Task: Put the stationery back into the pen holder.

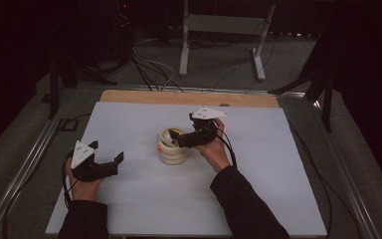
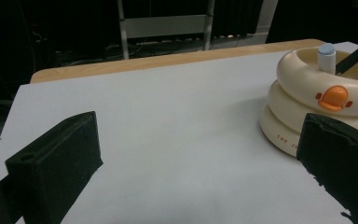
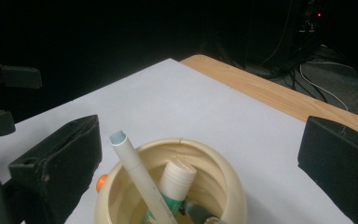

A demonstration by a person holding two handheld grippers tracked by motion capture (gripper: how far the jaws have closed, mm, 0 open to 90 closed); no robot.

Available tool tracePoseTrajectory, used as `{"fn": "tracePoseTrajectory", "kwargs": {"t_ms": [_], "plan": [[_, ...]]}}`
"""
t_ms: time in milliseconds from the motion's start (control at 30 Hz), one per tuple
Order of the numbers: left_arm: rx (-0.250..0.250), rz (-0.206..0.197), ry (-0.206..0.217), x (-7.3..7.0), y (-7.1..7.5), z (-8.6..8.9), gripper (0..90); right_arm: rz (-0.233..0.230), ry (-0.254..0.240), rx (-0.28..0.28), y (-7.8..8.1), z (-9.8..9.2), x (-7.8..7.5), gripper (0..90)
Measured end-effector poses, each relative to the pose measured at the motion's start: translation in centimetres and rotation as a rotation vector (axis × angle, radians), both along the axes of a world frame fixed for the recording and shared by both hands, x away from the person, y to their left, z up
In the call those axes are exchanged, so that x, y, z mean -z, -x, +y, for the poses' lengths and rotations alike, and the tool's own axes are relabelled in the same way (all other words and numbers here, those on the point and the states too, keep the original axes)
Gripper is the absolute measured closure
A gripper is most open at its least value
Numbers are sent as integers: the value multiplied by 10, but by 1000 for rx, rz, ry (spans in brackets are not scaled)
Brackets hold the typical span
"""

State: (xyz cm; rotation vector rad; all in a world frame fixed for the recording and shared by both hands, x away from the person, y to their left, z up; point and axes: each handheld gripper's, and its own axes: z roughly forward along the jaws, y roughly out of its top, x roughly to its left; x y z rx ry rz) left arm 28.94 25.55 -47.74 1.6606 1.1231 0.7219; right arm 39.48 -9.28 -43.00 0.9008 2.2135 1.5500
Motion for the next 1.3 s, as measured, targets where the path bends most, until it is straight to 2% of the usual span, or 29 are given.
{"fn": "tracePoseTrajectory", "kwargs": {"t_ms": [467,1300], "plan": [[-2,1,0,0,0,0,1,0,-6,20,1,-18,-8,0],[-4,1,5,-1,1,2,1,-16,-24,103,6,-66,-16,0]]}}
